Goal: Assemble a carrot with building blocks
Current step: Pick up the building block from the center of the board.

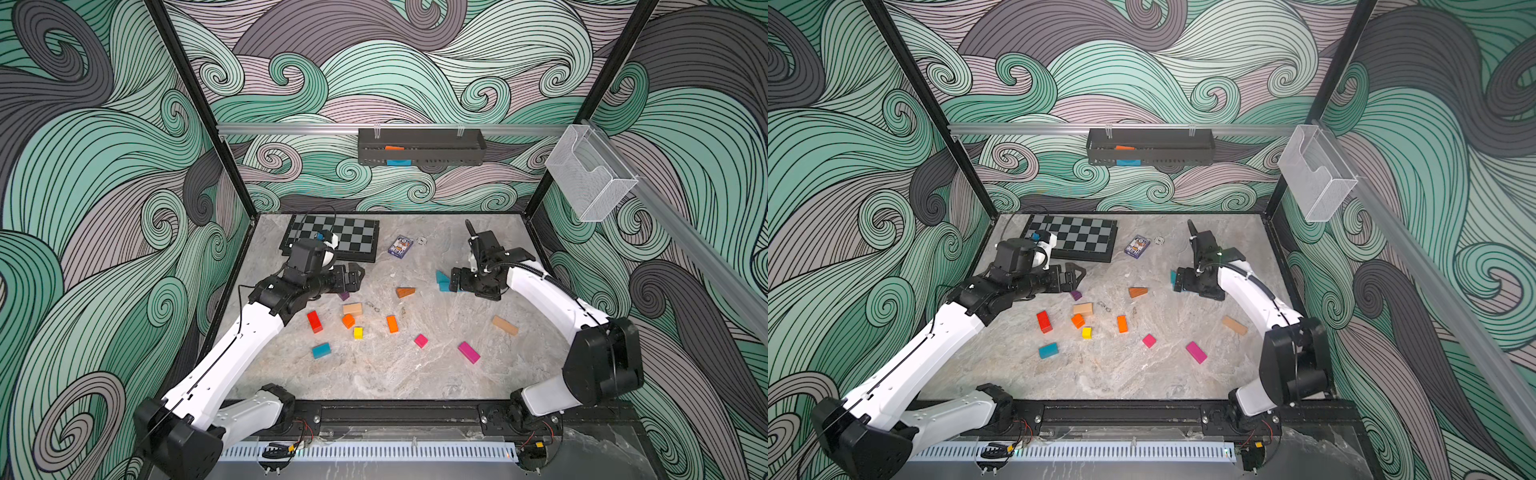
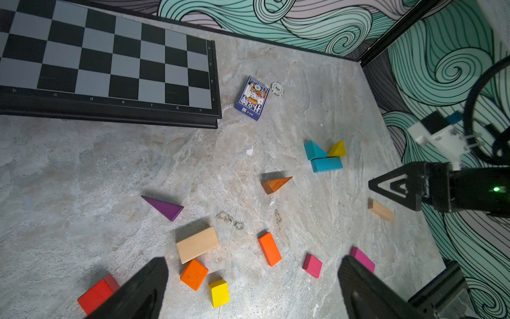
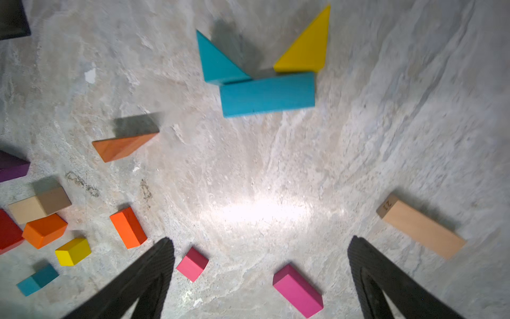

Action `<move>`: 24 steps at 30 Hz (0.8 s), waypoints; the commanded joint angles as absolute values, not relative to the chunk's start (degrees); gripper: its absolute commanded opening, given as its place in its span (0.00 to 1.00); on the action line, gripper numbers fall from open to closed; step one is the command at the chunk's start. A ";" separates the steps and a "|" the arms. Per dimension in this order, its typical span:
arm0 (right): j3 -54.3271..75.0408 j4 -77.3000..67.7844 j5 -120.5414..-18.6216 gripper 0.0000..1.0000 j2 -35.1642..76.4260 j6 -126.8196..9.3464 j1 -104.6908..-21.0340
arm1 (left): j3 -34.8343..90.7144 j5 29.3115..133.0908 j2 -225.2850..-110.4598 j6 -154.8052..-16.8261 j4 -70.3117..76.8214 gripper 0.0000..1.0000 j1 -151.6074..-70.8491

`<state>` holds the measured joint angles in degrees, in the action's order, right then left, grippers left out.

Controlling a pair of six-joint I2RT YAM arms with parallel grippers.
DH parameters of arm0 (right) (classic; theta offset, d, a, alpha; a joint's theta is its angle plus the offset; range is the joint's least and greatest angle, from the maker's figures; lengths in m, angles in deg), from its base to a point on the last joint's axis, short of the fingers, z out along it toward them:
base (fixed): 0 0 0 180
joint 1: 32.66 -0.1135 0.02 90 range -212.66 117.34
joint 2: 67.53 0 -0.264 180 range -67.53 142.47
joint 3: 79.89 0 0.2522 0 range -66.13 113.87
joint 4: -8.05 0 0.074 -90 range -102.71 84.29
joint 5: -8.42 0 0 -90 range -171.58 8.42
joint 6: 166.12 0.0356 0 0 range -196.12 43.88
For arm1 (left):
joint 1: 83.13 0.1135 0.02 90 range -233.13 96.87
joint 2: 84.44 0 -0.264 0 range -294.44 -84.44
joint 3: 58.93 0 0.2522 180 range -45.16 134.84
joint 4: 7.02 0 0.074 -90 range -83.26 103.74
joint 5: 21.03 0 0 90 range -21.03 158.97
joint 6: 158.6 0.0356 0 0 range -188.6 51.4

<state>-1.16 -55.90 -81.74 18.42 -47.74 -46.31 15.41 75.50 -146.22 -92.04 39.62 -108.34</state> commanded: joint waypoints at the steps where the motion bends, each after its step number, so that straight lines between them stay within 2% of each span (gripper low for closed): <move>1: -7.96 -57.88 -76.18 0.99 17.40 -41.15 -39.65 | 14.19 75.50 -144.37 -92.80 39.03 0.96 -108.93; 6: -11.74 -55.63 -78.64 0.99 15.65 -42.09 -32.94 | 12.22 75.39 -142.90 -93.11 39.49 0.96 -109.41; 12: -11.43 -52.68 -81.37 0.99 19.56 -45.32 -26.74 | 11.02 75.22 -143.46 -93.43 39.09 0.99 -109.52; 24: -10.29 -52.98 -84.82 0.99 24.53 -49.69 -24.05 | 10.82 76.62 -145.23 -93.72 37.80 0.99 -109.50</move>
